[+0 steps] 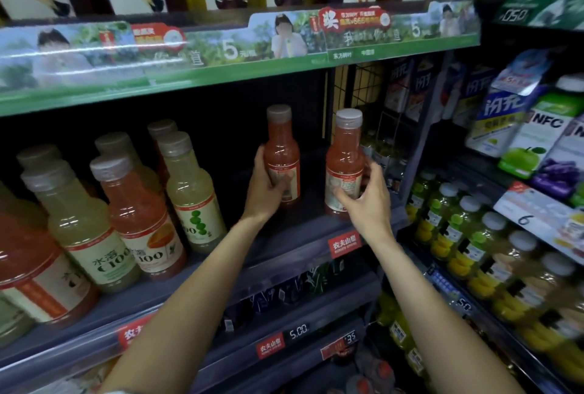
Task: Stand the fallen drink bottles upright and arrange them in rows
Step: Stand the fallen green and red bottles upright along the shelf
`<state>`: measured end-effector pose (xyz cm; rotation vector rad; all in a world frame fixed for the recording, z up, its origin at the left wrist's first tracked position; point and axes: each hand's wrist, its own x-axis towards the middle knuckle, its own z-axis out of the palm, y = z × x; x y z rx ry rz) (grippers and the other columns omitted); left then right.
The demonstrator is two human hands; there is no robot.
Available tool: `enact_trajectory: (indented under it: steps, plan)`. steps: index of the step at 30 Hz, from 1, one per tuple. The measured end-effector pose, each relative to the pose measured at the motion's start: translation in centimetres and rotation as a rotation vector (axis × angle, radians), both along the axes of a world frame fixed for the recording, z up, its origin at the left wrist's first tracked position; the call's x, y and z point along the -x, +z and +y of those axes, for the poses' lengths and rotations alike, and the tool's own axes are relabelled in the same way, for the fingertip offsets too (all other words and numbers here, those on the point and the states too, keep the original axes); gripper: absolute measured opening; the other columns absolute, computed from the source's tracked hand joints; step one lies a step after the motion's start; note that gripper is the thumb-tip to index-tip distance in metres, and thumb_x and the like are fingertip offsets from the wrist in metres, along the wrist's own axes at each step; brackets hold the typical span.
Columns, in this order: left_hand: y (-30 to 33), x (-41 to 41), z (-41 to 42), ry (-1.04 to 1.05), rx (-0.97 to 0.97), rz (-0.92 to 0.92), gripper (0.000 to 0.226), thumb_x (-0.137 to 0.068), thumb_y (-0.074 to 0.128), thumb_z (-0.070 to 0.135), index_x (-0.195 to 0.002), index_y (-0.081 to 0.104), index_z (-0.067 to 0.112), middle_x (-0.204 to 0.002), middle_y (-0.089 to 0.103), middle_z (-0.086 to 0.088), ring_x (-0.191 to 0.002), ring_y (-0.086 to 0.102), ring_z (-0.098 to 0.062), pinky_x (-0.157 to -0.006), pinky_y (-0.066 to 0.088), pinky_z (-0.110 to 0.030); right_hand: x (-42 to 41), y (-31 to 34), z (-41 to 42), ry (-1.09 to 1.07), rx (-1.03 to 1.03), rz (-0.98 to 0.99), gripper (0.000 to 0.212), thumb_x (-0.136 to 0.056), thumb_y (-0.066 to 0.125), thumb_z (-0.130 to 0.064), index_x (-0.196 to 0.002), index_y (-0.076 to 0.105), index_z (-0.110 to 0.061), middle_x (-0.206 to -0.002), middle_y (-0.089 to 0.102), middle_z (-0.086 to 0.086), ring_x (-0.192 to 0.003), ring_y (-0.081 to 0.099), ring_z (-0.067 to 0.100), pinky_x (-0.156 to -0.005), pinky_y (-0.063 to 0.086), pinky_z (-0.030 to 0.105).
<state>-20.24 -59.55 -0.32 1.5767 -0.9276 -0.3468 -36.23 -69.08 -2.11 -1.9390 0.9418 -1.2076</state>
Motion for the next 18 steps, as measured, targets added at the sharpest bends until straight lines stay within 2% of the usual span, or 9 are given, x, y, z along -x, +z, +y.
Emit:
enact_trajectory:
  steps: [3,5,7,9,11,13,18]
  plan:
    - [0.4,1.0,-3.3,0.033,0.018,0.009,0.070,-0.090,0.062,0.008,-0.148,0.022,0.016,-0.137,0.048,-0.003,-0.118,0.045,-0.008,-0.103,0.038,-0.033,0.3,0.2,-1.1,-0.007,-0.014,0.008,0.068,-0.081,0.072,-0.019,-0.137,0.034,-0.019,-0.126,0.057,0.001,-0.112,0.057,0.017,-0.091,0.045,0.033]
    - [0.6,2.0,-5.1,0.016,0.025,0.046,0.066,-0.093,0.059,0.012,-0.148,0.022,0.016,-0.131,0.050,0.001,-0.114,0.047,-0.008,-0.102,0.038,-0.034,0.3,0.1,-1.6,0.017,-0.039,0.025,0.070,-0.087,0.065,-0.015,-0.143,0.025,-0.019,-0.133,0.053,0.004,-0.118,0.053,0.020,-0.096,0.043,0.032]
    - [1.0,3.2,-6.5,-0.002,0.029,0.090,0.066,-0.097,0.054,0.023,-0.151,0.015,0.020,-0.133,0.047,0.003,-0.118,0.047,-0.011,-0.101,0.035,-0.033,0.1,-0.2,-1.9,0.066,-0.072,0.064,0.077,-0.092,0.056,-0.015,-0.150,0.005,-0.024,-0.148,0.036,0.006,-0.134,0.038,0.022,-0.108,0.033,0.038]
    - [1.3,4.3,-7.3,-0.032,0.017,0.172,0.069,-0.100,0.046,0.033,-0.153,0.003,0.027,-0.148,0.037,0.000,-0.131,0.040,-0.018,-0.103,0.030,-0.033,-0.1,-0.3,-2.0,0.086,-0.079,0.101,0.081,-0.096,0.049,-0.020,-0.149,-0.011,-0.029,-0.157,0.018,0.004,-0.143,0.019,0.022,-0.116,0.021,0.046]
    - [1.3,4.8,-7.8,-0.066,-0.002,0.236,0.070,-0.100,0.041,0.040,-0.151,-0.006,0.032,-0.158,0.022,0.000,-0.141,0.029,-0.021,-0.110,0.024,-0.038,-0.1,-0.4,-2.4,0.036,-0.056,0.173,0.078,-0.097,0.047,-0.025,-0.149,-0.012,-0.025,-0.157,0.015,0.008,-0.144,0.014,0.026,-0.117,0.014,0.045]
    - [1.2,5.1,-7.8,-0.105,-0.014,0.246,0.070,-0.100,0.039,0.043,-0.151,-0.009,0.034,-0.160,0.012,0.001,-0.144,0.023,-0.021,-0.113,0.021,-0.040,0.1,-0.4,-2.7,-0.047,-0.032,0.279,0.074,-0.097,0.047,-0.028,-0.151,-0.005,-0.021,-0.151,0.023,0.013,-0.139,0.020,0.032,-0.111,0.019,0.043]
    - [1.8,5.6,-6.7,-0.195,-0.007,0.306,0.068,-0.102,0.039,0.035,-0.152,-0.008,0.031,-0.158,0.018,0.004,-0.142,0.026,-0.016,-0.096,0.023,-0.022,0.4,0.0,-3.2,-0.061,-0.098,0.367,0.072,-0.096,0.047,-0.035,-0.151,0.003,-0.020,-0.143,0.031,0.018,-0.132,0.029,0.037,-0.104,0.030,0.043]
